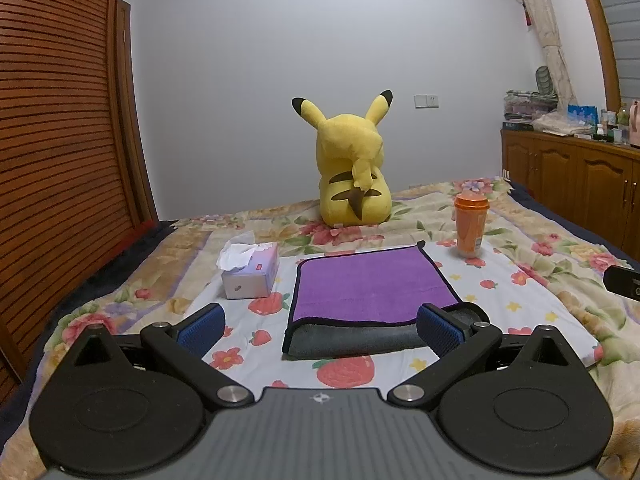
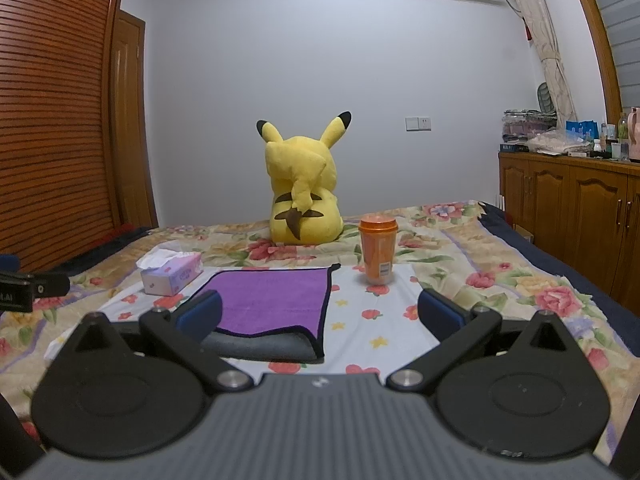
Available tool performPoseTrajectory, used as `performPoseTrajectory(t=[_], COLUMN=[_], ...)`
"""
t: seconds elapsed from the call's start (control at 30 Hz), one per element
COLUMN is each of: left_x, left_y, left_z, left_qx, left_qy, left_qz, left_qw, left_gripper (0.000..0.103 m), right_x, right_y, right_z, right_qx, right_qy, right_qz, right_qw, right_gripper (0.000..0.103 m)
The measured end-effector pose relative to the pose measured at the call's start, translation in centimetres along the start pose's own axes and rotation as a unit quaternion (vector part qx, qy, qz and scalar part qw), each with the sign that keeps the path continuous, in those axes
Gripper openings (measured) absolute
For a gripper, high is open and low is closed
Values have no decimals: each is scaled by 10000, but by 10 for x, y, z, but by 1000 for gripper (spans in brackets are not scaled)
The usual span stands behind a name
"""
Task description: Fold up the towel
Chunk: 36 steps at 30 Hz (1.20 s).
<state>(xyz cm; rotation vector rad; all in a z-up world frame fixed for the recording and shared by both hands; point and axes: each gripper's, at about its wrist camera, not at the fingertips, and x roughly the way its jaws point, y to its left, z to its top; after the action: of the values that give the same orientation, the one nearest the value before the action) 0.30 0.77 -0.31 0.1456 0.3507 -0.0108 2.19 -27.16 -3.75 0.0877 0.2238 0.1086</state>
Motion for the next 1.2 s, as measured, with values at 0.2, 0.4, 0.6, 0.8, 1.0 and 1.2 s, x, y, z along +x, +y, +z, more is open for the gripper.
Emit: performPoseTrajectory(t=[0.2,0.4,0.6,0.8,1.0,1.2], left_x=[9,29,47,70,97,127], left_y=[0,4,8,17,22,29], left_z=[-4,-1,6,11,11,12], left_qx=[5,9,112,101,147,145], left_qy=[148,406,546,713,883,1036], left_qz=[-43,-118,-151,-259,-366,-483], left_qw=[9999,9991,9983,9971,9953,9933], left_gripper=[103,103,103,103,103,103], right_x=[10,26,39,50,68,88], right_y=[2,11,19,22,21,18], right_z=[-3,-1,6,13,16,13], right_qx=[46,-4,-50,-105,-112,-148], right_qy=[154,323,401,433,588,820], right_qz=[33,120,254,359,373,399], right_qw=[9999,9994,9989,9984,9975,9957], right_gripper=[103,103,103,103,103,103])
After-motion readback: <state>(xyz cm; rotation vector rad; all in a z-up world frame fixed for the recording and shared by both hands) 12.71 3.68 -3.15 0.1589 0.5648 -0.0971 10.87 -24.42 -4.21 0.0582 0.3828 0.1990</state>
